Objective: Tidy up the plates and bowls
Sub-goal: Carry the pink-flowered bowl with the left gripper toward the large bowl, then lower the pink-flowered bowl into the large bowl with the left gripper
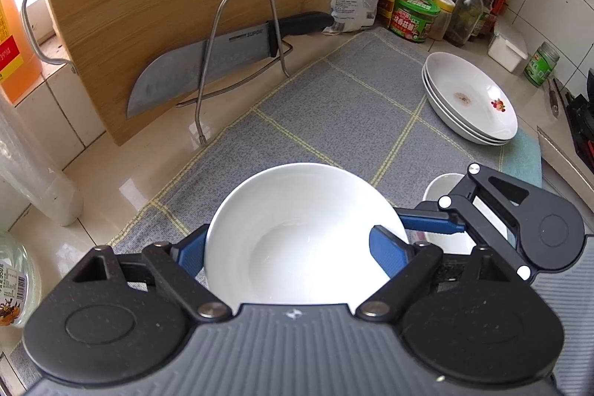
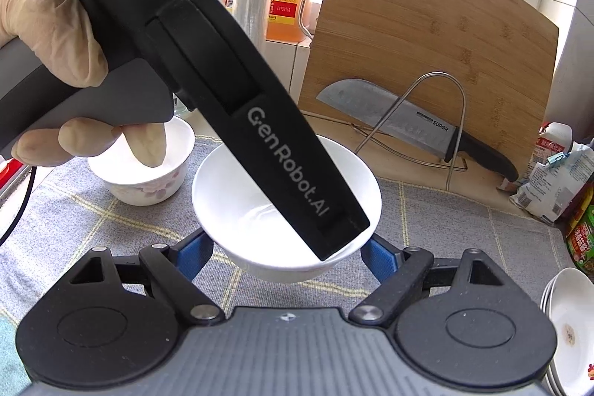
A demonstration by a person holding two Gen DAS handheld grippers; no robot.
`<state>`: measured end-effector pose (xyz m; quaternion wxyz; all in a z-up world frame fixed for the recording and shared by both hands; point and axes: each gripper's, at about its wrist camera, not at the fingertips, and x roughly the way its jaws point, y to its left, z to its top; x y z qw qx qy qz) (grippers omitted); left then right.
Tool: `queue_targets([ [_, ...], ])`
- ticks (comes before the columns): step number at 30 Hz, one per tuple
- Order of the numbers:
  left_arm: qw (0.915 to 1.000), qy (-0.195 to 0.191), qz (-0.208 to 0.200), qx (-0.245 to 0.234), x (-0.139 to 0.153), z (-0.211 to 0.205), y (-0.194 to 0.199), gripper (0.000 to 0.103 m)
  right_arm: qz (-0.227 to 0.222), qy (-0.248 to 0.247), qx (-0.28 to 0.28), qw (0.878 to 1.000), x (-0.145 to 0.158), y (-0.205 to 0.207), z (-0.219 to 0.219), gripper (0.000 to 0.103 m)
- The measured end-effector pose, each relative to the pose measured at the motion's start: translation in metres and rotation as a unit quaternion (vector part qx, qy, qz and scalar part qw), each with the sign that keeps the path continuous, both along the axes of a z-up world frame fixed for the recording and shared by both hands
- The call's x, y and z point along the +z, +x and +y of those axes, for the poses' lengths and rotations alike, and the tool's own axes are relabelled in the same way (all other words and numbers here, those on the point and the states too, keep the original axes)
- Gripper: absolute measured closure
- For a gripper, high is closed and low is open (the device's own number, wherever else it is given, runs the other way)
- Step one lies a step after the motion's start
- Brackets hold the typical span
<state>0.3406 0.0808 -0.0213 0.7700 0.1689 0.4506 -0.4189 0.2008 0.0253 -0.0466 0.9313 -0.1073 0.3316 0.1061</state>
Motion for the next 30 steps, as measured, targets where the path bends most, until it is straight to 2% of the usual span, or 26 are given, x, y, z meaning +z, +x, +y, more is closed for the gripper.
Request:
queue_targets([
  [19,0.9986,-0.006,-0.020,-0.049,0.019,-0.041,-0.051,0.015,-0.014,-0.001,-0.039,0.999,0.019,-0.060,-0.041,0.014],
  [30,0.9949,-0.011,-0.025,-0.098,0.022,-0.082,-0.072,0.015,-0.020,-0.007,-0.087,0.996,0.023,-0.087,-0.072,0.014],
])
